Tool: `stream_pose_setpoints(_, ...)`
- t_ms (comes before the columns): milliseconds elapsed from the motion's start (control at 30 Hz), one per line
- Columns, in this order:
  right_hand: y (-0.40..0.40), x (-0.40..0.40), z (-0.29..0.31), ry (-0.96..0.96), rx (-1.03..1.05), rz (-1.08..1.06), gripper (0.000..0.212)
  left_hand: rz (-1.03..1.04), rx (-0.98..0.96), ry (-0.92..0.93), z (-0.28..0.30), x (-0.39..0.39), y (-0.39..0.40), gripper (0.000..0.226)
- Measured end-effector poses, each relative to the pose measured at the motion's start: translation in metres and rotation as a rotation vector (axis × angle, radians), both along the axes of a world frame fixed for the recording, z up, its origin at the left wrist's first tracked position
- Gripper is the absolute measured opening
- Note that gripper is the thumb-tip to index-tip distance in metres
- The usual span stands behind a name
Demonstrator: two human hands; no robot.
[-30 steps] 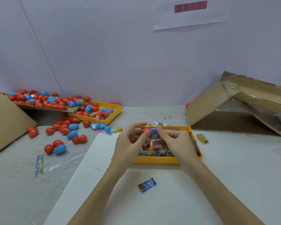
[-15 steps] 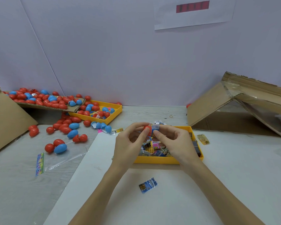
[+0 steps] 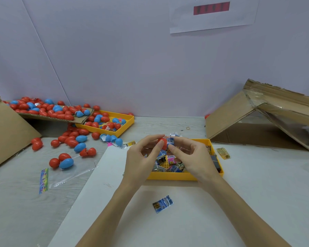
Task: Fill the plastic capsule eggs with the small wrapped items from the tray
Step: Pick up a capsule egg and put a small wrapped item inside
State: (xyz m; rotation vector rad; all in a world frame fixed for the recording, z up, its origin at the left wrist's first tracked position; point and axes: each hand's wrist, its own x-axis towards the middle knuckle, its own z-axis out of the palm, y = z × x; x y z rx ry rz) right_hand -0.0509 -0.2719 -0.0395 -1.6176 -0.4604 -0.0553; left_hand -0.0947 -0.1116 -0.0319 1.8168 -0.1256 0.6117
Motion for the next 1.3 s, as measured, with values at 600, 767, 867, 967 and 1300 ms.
stream_pose_setpoints(600, 0.0005, -0.0046, 0.0025, 0.004, 0.051, -0.027, 0.033, 0.038, -0.009, 0.007, -0.0007, 0.0007, -0.0010, 0.026)
stream_pose_setpoints(767, 0.0010, -0.0057, 0.0027, -0.001, 0.016, -0.024, 0.033, 0.049, -0.003, 0.009, -0.0011, 0.0011, -0.0004, 0.025)
stream_pose_setpoints(867, 0.0019, -0.0053, 0.0017, 0.007, 0.062, -0.053, 0.032, 0.054, -0.010, 0.014, -0.0020, 0.0020, 0.0004, 0.026)
stream_pose_setpoints(967, 0.0023, -0.0056, 0.0002, 0.026, 0.115, -0.088, 0.033, 0.043, -0.006, 0.021, -0.0022, 0.0018, 0.0013, 0.027)
stream_pose_setpoints(1300, 0.0034, -0.0065, 0.0001, 0.031, 0.115, -0.093, 0.032, 0.006, -0.006, 0.034, -0.0021, 0.0023, 0.0013, 0.023)
